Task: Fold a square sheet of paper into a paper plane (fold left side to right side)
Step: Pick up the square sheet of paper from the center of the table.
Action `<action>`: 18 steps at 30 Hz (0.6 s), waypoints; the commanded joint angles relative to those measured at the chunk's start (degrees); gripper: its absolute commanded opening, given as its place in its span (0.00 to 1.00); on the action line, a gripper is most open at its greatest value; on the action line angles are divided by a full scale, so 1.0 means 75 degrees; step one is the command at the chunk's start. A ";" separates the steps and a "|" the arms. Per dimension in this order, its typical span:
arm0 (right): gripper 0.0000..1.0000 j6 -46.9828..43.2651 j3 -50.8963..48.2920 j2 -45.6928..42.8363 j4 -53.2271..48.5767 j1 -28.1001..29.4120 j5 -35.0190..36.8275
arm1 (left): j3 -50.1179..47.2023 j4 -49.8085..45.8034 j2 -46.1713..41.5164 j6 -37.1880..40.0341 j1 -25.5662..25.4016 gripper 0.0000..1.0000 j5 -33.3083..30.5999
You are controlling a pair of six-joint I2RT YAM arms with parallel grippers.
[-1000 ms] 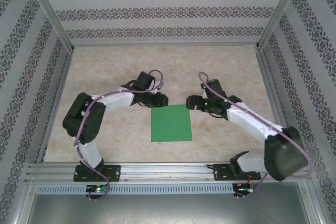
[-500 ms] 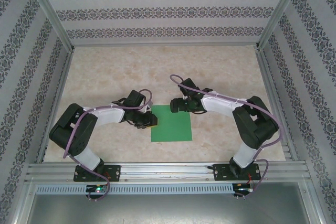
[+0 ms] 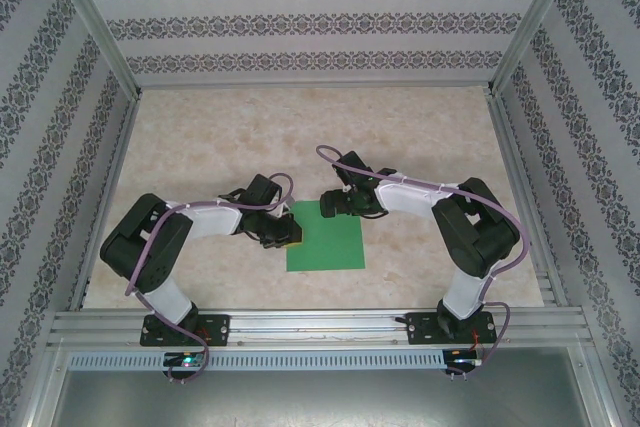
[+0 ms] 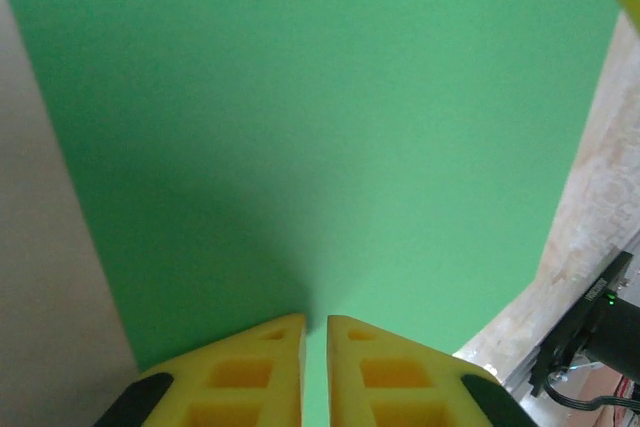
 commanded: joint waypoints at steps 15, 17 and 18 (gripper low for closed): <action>0.78 0.0149 0.0398 -0.0010 -0.1018 0.0703 -0.0174 | -0.0248 0.0437 0.0362 -0.0168 -0.0061 0.08 -0.0296; 0.75 0.0145 0.0444 0.0003 -0.1085 0.0784 -0.0256 | -0.0245 0.0515 0.0350 -0.0226 -0.0061 0.08 -0.0271; 0.74 0.0151 0.0465 0.0020 -0.1107 0.0829 -0.0309 | -0.0258 0.0574 0.0350 -0.0258 -0.0063 0.08 -0.0251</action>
